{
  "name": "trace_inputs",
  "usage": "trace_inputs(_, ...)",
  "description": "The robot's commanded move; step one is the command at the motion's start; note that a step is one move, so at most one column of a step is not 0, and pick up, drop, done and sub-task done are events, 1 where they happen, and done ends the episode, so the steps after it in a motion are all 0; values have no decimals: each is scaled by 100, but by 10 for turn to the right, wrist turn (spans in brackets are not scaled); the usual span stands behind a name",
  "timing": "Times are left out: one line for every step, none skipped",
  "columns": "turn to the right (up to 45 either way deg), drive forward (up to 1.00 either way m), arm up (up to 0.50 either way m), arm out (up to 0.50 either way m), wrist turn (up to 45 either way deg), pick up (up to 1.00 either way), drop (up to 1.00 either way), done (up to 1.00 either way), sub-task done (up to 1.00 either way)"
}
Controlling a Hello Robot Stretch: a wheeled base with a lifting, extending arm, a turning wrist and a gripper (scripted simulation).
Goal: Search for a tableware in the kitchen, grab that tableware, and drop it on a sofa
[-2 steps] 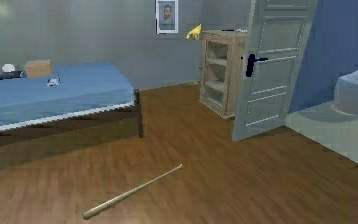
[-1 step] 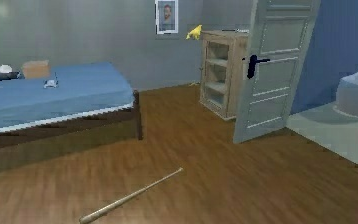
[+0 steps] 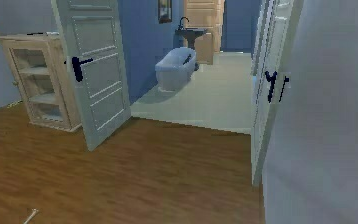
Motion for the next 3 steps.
trace_inputs(0,5,0,0,0,0,0,0,0)
trace_inputs(-330,0,0,0,0,0,0,0,0)
trace_inputs(-30,0,0,0,0,0,0,0,0)
